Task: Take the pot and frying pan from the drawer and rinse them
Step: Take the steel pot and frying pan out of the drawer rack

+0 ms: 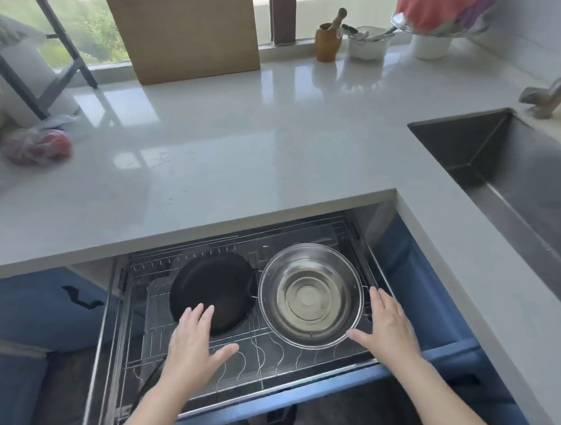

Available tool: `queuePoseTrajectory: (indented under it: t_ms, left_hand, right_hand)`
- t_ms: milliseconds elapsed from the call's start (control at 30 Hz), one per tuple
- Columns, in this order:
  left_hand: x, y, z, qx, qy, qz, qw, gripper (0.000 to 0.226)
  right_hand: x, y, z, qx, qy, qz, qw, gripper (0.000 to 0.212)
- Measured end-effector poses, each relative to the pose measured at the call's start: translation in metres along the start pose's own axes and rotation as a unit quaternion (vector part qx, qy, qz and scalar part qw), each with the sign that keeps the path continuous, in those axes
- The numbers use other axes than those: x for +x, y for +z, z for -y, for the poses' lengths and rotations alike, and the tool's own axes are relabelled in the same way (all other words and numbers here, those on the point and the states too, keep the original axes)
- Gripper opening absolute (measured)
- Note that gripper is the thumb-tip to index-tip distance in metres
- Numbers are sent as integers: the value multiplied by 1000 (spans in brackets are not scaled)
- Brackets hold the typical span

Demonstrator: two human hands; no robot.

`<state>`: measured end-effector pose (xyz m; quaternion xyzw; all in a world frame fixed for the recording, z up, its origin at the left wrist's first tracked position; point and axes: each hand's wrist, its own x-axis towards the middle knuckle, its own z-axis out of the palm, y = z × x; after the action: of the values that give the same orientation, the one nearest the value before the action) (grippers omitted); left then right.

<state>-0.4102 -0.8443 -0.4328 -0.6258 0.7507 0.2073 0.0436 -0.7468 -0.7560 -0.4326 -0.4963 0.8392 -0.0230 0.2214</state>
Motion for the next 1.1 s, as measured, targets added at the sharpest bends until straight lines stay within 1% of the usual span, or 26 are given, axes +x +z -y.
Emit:
queuePoseTrajectory:
  t_ms: [100, 200, 300, 400, 500, 667, 800, 900, 1100]
  left_hand:
    - [48, 5, -21, 29, 62, 61, 996, 100]
    - [94, 16, -31, 53, 104, 100, 988, 108]
    - [131, 29, -35, 61, 122, 138, 981, 118]
    - [156, 42, -33, 68, 131, 178, 973, 127]
    - [176, 54, -32, 81, 144, 207, 964, 134]
    - [197, 64, -33, 69, 158, 220, 960, 140]
    - [211, 69, -34, 59, 180, 231, 955, 147]
    - [219, 66, -32, 87, 196, 253, 943, 150]
    - [219, 69, -31, 80, 233, 221, 944, 148]
  right_hand:
    - [39, -2, -15, -21, -25, 49, 998, 115]
    - [70, 0, -25, -13, -40, 101, 994, 123]
    - [96, 10, -34, 2, -60, 143, 988, 129]
    - [114, 26, -44, -4, -59, 174, 983, 133]
    - [125, 39, -52, -12, -63, 183, 981, 135]
    - [133, 49, -52, -21, -64, 186, 980, 143]
    - [134, 54, -48, -59, -61, 163, 983, 151]
    - [132, 57, -46, -81, -66, 143, 984, 153]
    - [133, 58, -45, -81, -70, 148, 983, 157]
